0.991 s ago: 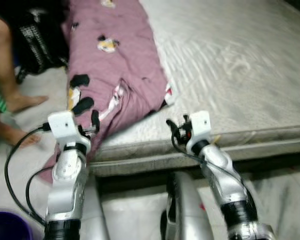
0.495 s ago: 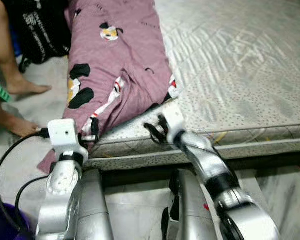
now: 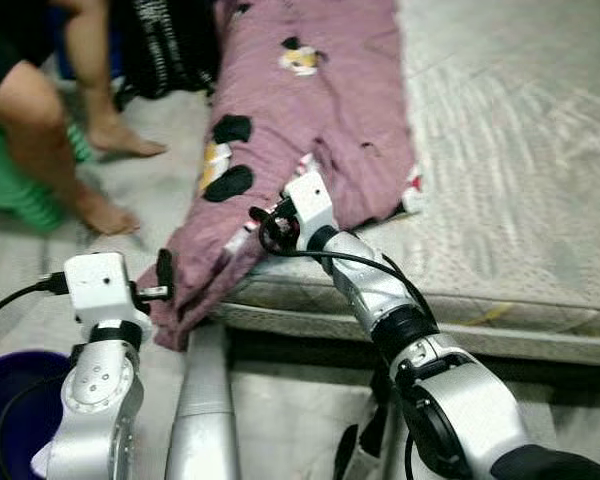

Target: Clean up the room

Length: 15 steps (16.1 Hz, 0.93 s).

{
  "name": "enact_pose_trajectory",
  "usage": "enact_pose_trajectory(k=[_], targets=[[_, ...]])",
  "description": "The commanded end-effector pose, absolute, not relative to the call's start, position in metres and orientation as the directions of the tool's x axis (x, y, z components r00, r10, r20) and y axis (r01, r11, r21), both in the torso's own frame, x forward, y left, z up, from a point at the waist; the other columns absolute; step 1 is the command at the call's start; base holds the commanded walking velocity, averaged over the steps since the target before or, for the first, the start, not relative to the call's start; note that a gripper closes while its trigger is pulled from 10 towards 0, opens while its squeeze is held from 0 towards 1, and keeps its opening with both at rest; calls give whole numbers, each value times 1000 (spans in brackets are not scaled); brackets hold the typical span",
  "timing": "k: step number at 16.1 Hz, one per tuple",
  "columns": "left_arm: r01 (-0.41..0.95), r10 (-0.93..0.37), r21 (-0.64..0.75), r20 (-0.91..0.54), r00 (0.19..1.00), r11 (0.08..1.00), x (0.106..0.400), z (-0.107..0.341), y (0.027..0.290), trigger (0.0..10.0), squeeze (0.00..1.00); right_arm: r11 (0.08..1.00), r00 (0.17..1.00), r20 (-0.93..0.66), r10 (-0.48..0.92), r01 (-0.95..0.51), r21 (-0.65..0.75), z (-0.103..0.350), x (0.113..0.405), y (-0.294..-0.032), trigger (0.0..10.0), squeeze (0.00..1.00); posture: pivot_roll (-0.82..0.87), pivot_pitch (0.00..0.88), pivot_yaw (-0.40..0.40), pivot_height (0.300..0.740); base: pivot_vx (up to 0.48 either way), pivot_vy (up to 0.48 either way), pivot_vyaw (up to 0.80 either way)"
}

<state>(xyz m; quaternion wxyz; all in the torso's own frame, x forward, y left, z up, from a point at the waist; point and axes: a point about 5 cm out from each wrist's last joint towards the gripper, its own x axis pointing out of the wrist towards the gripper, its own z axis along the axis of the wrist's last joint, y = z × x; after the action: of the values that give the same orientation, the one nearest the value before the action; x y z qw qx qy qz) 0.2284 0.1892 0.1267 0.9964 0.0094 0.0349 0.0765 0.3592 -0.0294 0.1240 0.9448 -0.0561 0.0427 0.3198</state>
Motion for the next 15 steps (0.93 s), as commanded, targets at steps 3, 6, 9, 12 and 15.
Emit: enact_pose_trajectory(k=[3, 6, 9, 12, 15], targets=[[-118, 118, 17, -61, 991, 993, 234, 133, 181, 10000, 0, 873, 867, -147, 477, -487, -40, 124, 369, -37, 10000, 0, 251, 181, -45, 532, 0, 0, 0], [-126, 127, 18, -53, 991, 992, 233, 137, 183, 10000, 0, 892, 877, -182, 445, -453, 0, 131, 373, -24, 10000, 0, 265, 204, -45, 532, 0, 0, 0], [-139, 139, 17, -54, 989, 990, 232, 139, 183, 10000, 0, 903, 874, -251, 416, -430, -2, 125, 371, -17, 10000, 0, 272, 218, -49, 532, 0, 0, 0], [-142, 143, 15, -57, 988, 990, 233, 139, 182, 10000, 0, 912, 869, -306, 389, -409, -2, 114, 367, -17, 10000, 0, 269, 222, -48, 532, 0, 0, 0], [-142, 142, 17, -60, 988, 990, 235, 139, 182, 10000, 0, 930, 878, -317, 359, -366, 38, 109, 365, -17, 0, 0, 265, 223, -49, 532, 0, 0, 0]])
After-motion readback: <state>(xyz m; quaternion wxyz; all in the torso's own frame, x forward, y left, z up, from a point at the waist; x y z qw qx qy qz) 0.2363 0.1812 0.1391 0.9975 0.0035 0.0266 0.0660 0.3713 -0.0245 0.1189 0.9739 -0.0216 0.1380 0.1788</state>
